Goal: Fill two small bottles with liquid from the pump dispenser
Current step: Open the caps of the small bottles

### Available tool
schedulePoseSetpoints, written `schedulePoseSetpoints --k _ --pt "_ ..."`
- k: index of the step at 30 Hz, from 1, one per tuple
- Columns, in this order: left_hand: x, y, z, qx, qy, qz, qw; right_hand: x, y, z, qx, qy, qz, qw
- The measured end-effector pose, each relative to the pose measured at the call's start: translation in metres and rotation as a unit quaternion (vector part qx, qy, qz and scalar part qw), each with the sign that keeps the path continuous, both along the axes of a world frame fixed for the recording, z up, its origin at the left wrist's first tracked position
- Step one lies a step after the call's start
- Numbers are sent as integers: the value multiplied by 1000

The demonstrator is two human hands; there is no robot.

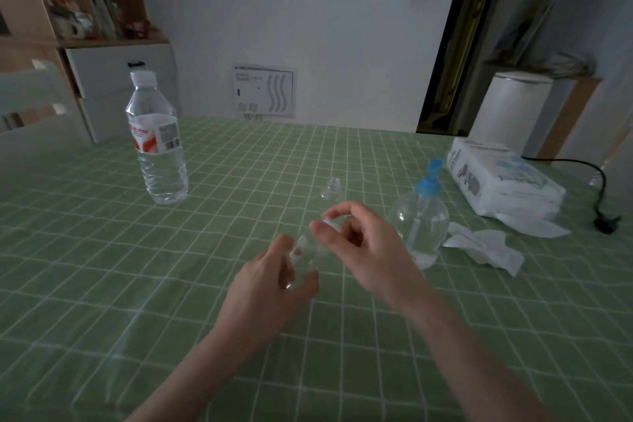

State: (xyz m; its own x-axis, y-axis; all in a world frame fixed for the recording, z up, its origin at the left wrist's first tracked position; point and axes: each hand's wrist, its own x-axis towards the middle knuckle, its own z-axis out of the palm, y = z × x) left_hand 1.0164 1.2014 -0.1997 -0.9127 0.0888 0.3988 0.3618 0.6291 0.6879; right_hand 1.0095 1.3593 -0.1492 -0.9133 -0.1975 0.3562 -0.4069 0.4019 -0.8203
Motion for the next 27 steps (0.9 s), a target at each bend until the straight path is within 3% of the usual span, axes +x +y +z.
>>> schedulePoseSetpoints --k 4,9,13,20,27 --pt "3 -3 5 -37 -1 3 999 1 1 -2 27 23 5 999" --pt "3 -3 -2 44 0 -58 997 3 7 -2 22 12 57 998" --pt "4 -8 -2 33 19 -50 998 3 16 2 27 -39 123 991" --pt "5 -10 -1 -28 11 -36 999 2 10 2 60 -30 79 995" --pt "7 -17 -1 -28 16 -38 999 -2 8 0 83 -43 77 993"
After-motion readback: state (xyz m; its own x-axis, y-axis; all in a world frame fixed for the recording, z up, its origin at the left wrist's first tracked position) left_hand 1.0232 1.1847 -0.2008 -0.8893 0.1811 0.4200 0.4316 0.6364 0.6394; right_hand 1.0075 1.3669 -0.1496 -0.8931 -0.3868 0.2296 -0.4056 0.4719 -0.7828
